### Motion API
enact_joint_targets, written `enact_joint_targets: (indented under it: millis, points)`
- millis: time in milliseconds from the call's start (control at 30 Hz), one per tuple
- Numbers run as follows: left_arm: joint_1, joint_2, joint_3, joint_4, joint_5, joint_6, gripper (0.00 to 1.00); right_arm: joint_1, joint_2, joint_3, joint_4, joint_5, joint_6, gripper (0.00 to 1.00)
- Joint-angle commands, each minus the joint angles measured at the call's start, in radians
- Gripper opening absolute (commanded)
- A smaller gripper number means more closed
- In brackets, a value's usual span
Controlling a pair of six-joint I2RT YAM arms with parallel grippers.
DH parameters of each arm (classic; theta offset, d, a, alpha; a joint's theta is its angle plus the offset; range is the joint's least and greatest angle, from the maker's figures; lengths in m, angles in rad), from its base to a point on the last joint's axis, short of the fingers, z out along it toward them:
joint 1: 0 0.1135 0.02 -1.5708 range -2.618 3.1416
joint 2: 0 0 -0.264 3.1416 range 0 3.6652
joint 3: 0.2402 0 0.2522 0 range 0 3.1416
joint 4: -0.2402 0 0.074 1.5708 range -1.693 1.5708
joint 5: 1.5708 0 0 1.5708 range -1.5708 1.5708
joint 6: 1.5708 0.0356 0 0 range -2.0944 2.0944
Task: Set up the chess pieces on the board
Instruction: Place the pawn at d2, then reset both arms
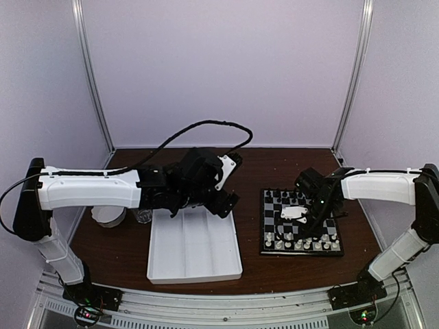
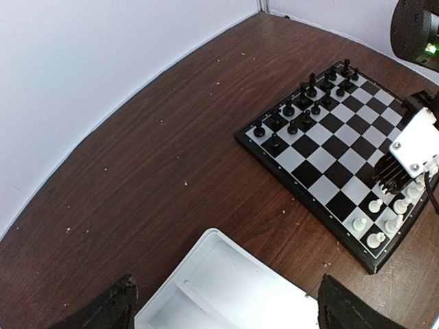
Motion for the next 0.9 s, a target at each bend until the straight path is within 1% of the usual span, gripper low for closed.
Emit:
enact_joint_targets:
  millis: [0,67,200,333,467,567,667,700,733,767,800,833,867]
  points:
    - [0.003,-0.006,-0.010,0.017,-0.003,-0.008,0.91,0.021,0.012,0.018,0.020,0.034,0.015,0.13]
    - [0.004,-0.004,-0.009,0.017,-0.002,-0.009,0.91,0.025,0.014,0.018,0.024,0.042,0.017,0.16]
    - [0.003,-0.006,-0.009,0.013,0.001,-0.010,0.91,0.028,-0.015,0.024,0.022,0.049,0.031,0.20]
    - [0.004,-0.008,0.007,-0.004,-0.004,0.000,0.91,0.027,-0.087,0.042,-0.007,0.062,0.041,0.23]
    - [0.006,-0.021,0.033,-0.033,-0.026,0.036,0.91,0.017,-0.202,0.075,-0.065,0.094,0.030,0.30]
    - [0.023,-0.042,0.047,-0.057,-0.037,0.065,0.93,-0.032,-0.282,0.140,-0.112,0.094,0.024,0.34]
    - [0.072,-0.084,0.039,-0.087,-0.045,0.066,0.97,-0.128,-0.356,0.219,-0.125,0.051,0.055,0.37]
    - [0.092,-0.096,0.036,-0.100,-0.034,0.060,0.97,-0.168,-0.378,0.239,-0.108,0.040,0.080,0.42]
    - [0.111,-0.104,0.034,-0.119,-0.031,0.046,0.98,-0.208,-0.402,0.255,-0.080,0.042,0.111,0.53]
    - [0.128,-0.111,0.031,-0.132,-0.033,0.032,0.98,-0.239,-0.422,0.259,-0.032,0.065,0.159,0.72]
    - [0.142,-0.118,0.022,-0.140,-0.033,0.025,0.98,-0.268,-0.440,0.253,0.020,0.097,0.212,0.94]
    - [0.153,-0.125,0.005,-0.141,-0.038,0.019,0.98,-0.292,-0.446,0.245,0.070,0.131,0.267,0.99]
    - [0.159,-0.130,-0.009,-0.138,-0.054,0.014,0.97,-0.300,-0.441,0.244,0.100,0.149,0.300,0.99]
